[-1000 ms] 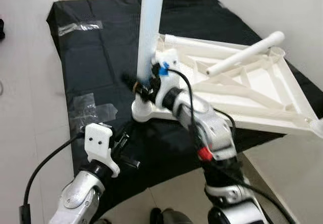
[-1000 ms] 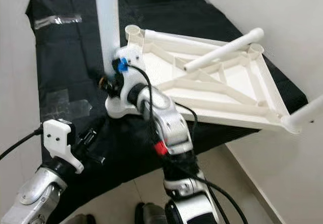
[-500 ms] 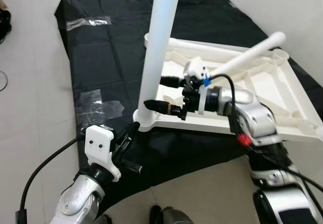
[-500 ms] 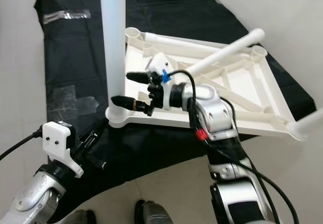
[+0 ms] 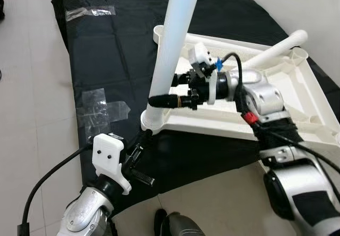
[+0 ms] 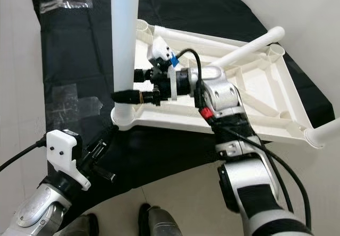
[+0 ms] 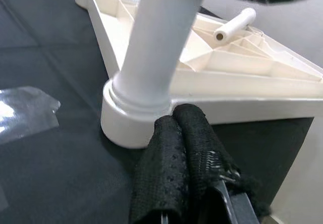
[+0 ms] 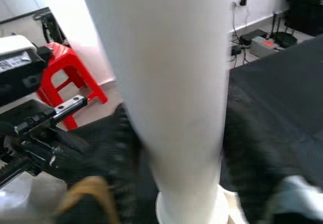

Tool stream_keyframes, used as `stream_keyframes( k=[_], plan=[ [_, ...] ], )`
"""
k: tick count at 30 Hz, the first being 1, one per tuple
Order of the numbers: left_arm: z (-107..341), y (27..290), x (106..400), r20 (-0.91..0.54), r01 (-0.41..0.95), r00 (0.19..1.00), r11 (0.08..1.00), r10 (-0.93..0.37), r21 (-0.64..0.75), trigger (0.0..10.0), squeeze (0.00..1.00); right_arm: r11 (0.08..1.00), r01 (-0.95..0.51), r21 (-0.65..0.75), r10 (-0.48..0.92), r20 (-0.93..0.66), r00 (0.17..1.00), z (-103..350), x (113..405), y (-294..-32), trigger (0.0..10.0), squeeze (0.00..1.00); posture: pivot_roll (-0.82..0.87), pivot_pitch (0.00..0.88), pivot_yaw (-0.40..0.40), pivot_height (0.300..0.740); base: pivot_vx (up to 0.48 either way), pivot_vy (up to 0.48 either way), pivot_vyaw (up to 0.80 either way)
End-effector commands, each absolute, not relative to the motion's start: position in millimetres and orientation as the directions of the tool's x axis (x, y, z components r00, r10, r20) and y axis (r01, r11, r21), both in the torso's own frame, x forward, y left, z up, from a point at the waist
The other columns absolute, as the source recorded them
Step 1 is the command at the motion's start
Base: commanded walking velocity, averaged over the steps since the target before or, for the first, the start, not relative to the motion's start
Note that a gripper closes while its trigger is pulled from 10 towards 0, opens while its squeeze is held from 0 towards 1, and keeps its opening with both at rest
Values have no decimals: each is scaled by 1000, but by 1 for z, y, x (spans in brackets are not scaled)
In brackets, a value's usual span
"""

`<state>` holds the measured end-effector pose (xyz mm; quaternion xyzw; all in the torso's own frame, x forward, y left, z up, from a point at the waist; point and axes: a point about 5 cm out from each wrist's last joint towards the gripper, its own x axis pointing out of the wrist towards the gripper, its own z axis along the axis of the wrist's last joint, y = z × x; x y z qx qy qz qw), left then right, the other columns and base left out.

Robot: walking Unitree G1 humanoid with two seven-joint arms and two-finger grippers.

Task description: Building children table

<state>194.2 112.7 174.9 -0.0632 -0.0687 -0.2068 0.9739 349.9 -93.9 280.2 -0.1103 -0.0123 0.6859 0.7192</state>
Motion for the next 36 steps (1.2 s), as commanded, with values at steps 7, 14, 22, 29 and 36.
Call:
stream_keyframes(
  k=[7,14,22,29,36],
  plan=[
    [176,111,190,149,407,908,908,-391,-99,10000,0,112,-975,-190,985,-106,133,284,359,-102,0,0,-9,290,-182,740,0,0,0],
    [175,112,192,151,402,910,910,-386,-97,10000,0,555,-814,-173,820,-53,571,260,362,-87,0,0,-27,271,-202,740,0,0,0],
    [170,114,202,149,392,914,917,-378,-77,10000,0,904,-427,-29,427,-10,904,221,340,-38,0,0,-9,200,-186,740,0,0,0],
    [167,115,207,144,388,916,919,-375,-72,10000,0,892,-451,-20,451,0,893,223,343,-30,0,0,-6,187,-185,740,0,0,0],
    [157,120,220,141,370,922,927,-360,-58,10000,0,771,-635,53,636,-1,772,230,320,-14,10000,1000,-4,117,-159,740,0,0,0]
  ],
)
